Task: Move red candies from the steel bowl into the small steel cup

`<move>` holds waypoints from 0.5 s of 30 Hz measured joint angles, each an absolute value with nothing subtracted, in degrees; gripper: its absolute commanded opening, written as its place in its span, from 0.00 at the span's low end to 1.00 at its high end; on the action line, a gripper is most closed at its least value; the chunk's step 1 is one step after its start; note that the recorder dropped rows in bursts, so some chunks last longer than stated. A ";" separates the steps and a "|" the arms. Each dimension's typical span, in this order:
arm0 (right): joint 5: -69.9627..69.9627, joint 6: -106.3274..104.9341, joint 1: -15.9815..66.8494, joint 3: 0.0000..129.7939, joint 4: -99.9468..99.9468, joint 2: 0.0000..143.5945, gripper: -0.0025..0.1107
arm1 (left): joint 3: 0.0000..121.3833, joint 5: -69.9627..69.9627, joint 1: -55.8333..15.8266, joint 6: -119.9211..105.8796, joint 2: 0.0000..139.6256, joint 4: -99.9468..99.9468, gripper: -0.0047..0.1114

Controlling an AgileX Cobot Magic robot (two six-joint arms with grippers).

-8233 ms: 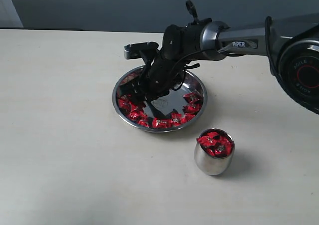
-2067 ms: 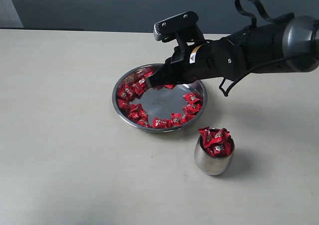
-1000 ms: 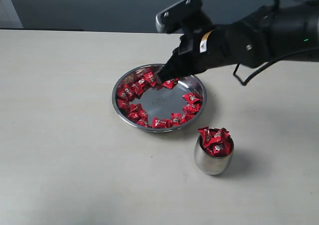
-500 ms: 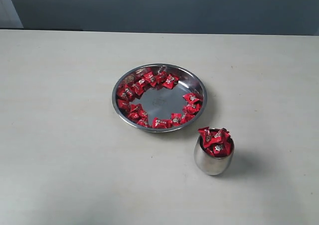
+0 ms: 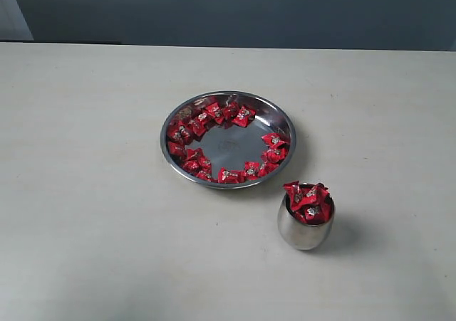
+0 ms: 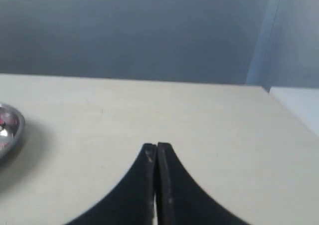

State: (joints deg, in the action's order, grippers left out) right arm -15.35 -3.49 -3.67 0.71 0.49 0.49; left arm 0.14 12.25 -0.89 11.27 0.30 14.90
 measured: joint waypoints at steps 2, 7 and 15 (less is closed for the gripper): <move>-19.54 -2.81 -3.67 0.24 0.37 0.40 0.02 | 0.14 12.25 -0.89 11.27 0.30 14.90 0.04; -20.73 -1.57 -3.74 0.12 0.00 0.35 0.02 | 0.14 12.25 -0.89 11.27 0.30 14.90 0.04; -20.85 0.00 -9.68 0.12 -1.49 0.35 0.02 | 0.14 12.25 -0.89 11.27 0.30 14.90 0.04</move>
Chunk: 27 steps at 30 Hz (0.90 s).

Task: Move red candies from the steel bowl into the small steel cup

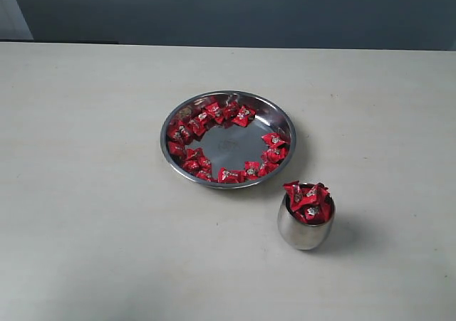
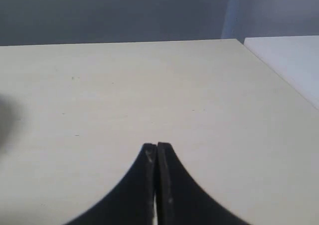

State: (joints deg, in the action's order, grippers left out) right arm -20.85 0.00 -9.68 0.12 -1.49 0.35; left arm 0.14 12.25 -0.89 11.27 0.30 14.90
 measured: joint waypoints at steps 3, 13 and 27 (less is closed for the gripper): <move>-20.85 0.00 -10.19 0.12 -1.73 0.35 0.02 | 0.14 12.25 -0.89 11.27 0.30 14.90 0.04; -20.85 0.00 -10.31 0.12 -1.83 0.35 0.02 | 0.14 12.25 -0.89 11.27 0.30 14.90 0.04; -20.85 0.00 -10.31 0.12 -1.83 0.35 0.02 | 0.14 12.25 -0.89 11.27 0.30 14.90 0.04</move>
